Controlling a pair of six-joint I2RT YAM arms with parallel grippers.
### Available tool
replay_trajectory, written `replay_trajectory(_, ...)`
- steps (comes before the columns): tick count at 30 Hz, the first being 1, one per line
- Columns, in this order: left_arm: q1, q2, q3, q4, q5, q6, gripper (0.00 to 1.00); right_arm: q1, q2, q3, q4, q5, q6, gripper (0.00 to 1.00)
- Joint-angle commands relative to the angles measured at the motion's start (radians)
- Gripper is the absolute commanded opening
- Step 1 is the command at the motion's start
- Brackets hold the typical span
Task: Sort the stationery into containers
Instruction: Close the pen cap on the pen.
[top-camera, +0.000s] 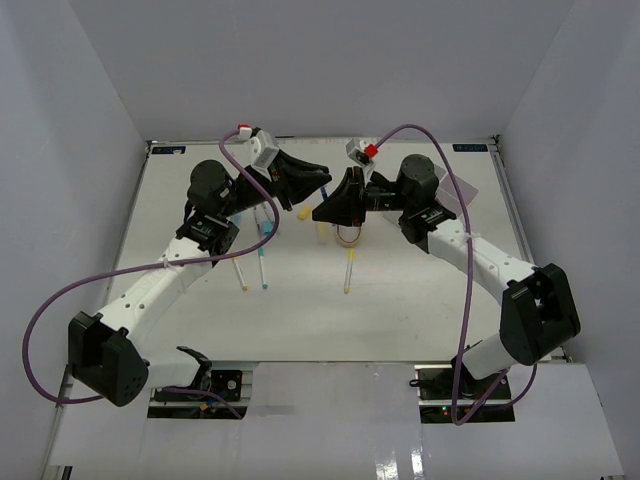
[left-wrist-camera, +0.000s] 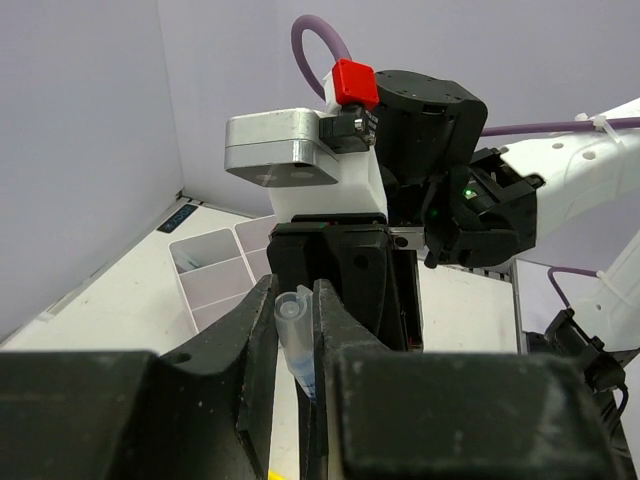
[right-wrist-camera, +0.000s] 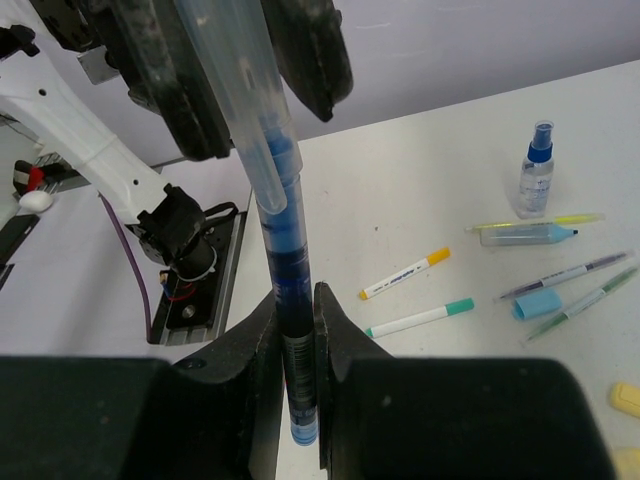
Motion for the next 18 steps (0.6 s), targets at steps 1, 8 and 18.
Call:
replay_trajectory(1,-0.07,0.126,-0.161,-0.496,0.295,-0.021,0.0,-0.03,-0.089,0.256,0.414,0.205,0.081,0.08)
replay_trajectory(8,-0.07,0.111,-0.227,-0.414,0.333,-0.113,0.0,-0.031,-0.084,0.293,0.428,0.213,0.097,0.08)
replay_trajectory(18,-0.078,0.094,-0.294,-0.336,0.341,-0.191,0.0,-0.033,-0.075,0.348,0.431,0.224,0.098,0.08)
